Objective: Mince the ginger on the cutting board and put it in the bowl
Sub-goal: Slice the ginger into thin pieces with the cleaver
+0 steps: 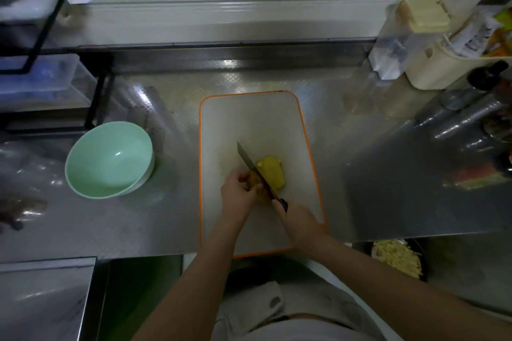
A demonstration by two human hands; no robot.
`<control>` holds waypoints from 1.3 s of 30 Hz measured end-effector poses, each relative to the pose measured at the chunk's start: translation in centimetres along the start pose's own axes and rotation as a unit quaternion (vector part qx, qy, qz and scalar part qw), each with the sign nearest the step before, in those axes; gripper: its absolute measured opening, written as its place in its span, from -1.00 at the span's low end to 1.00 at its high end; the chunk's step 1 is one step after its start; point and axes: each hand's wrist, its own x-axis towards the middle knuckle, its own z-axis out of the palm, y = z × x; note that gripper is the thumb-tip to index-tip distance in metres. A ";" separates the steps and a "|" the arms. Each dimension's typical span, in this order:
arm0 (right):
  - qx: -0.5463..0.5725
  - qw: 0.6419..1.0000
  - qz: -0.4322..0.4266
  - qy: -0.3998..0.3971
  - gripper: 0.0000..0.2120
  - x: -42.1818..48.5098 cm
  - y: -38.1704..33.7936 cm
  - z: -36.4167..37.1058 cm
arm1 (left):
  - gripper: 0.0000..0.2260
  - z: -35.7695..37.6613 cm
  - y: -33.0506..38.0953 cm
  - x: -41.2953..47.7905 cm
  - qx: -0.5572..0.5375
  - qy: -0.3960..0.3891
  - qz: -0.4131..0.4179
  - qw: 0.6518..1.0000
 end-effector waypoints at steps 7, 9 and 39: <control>0.007 0.999 -0.026 0.035 -0.61 1.2 0.9 -1.5 | -0.66 0.0 -0.3 0.2 0.009 -0.010 0.008 1.000; 0.019 0.998 -0.035 0.045 -0.64 1.4 0.8 -2.3 | -0.67 -0.1 -0.5 0.1 0.001 -0.013 0.009 1.000; -0.060 0.994 -0.090 -0.017 -0.51 -1.3 0.4 -6.4 | -0.75 2.9 0.8 -3.0 -0.133 0.099 -0.013 0.986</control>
